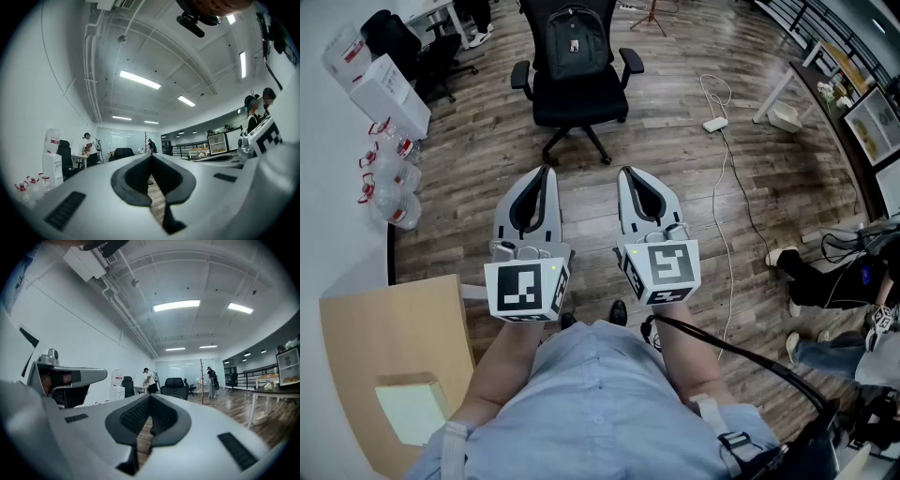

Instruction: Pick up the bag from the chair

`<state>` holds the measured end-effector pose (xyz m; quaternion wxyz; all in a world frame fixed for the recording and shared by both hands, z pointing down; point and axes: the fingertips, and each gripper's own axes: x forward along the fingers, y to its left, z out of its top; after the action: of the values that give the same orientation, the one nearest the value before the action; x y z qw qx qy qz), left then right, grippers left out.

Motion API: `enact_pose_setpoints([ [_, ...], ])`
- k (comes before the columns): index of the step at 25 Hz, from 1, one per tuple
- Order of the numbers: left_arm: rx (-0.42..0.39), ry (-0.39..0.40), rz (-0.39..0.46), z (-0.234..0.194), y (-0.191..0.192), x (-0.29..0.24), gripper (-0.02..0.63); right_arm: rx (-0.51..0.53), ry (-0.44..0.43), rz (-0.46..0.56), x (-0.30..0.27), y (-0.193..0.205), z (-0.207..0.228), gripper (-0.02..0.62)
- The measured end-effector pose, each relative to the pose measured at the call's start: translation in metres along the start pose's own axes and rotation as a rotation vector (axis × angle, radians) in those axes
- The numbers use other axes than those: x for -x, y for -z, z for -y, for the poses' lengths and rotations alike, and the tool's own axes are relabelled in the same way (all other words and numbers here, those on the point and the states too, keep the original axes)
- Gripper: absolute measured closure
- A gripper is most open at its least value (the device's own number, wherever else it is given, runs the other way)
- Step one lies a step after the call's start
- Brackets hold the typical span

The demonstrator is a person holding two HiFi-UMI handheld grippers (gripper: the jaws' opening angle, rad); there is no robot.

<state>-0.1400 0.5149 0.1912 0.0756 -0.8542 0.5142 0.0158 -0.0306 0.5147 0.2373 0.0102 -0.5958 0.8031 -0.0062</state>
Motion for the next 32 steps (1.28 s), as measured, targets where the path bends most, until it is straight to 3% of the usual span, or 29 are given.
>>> enact_pose_setpoints([
  [21, -0.022, -0.049, -0.014, 0.045, 0.008, -0.036, 0.604, -0.009, -0.061, 0.006, 0.000, 0.005, 0.060, 0.594],
  [32, -0.002, -0.104, -0.054, 0.007, 0.037, -0.086, 0.604, -0.014, -0.085, -0.050, -0.063, 0.031, 0.079, 0.594],
])
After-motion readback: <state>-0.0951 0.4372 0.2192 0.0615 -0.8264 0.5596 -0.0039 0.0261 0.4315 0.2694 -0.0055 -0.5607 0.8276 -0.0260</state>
